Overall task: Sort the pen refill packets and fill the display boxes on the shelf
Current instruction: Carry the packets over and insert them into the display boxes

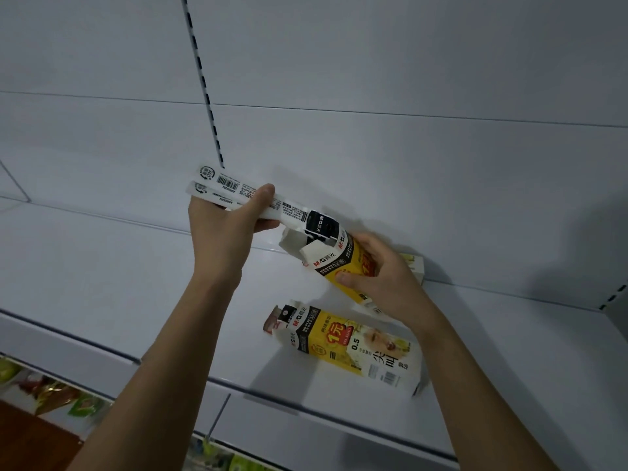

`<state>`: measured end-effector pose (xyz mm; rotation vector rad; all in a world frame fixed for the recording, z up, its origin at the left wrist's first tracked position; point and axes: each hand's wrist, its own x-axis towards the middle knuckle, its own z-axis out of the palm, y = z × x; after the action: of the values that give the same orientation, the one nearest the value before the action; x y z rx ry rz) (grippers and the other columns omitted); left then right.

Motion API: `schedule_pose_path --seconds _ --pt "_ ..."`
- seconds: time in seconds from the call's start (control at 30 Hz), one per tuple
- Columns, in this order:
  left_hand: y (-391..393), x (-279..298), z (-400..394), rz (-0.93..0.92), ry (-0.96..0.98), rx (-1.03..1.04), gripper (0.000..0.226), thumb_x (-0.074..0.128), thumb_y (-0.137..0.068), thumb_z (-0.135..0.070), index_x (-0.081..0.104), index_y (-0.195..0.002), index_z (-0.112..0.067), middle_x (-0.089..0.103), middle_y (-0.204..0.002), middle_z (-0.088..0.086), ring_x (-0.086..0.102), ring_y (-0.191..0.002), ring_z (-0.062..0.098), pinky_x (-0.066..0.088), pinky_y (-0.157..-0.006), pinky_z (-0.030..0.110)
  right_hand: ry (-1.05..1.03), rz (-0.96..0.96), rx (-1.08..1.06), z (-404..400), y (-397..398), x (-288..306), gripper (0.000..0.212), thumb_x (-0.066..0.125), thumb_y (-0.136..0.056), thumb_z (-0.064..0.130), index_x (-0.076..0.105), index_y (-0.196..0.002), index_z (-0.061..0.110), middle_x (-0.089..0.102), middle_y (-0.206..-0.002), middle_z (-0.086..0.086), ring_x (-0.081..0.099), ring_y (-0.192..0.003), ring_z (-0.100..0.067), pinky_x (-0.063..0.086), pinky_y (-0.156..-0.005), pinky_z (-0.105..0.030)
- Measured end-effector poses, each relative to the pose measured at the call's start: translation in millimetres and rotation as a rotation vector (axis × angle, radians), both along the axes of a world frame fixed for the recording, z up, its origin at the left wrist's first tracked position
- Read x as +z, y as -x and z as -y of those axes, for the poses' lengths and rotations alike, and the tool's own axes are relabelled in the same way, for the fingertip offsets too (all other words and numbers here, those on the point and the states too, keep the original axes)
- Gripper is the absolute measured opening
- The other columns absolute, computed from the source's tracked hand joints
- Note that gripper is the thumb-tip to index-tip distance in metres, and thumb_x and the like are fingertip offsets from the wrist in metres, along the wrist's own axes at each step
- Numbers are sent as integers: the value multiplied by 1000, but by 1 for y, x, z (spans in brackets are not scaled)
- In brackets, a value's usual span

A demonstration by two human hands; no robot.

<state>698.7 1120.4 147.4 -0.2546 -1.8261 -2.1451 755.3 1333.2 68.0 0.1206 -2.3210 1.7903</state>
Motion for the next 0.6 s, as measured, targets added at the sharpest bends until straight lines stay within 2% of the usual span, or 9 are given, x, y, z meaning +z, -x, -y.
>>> schedule_pose_path --seconds 0.23,0.4,0.6 --pt "4 2 -12 8 170 -54 27 78 -82 -8 65 -99 7 74 -91 12 75 -78 20 60 -60 28 28 -1 -3 -6 3 -2 57 79 -80 8 57 -128 29 69 -118 12 65 -111 -8 53 -98 -41" --pt "9 6 -21 -18 275 5 36 82 -80 -15 59 -101 4 72 -93 12 75 -75 18 61 -59 33 22 -2 -11 -7 4 -3 59 80 -79 10 56 -131 28 68 -120 11 64 -112 -9 53 -97 -42" --pt "9 9 -30 -42 384 -32 39 83 -78 -15 58 -101 4 72 -90 8 75 -72 15 61 -59 35 5 -2 -25 -5 5 -3 59 80 -78 9 57 -126 34 68 -116 14 64 -109 -5 54 -95 -37"
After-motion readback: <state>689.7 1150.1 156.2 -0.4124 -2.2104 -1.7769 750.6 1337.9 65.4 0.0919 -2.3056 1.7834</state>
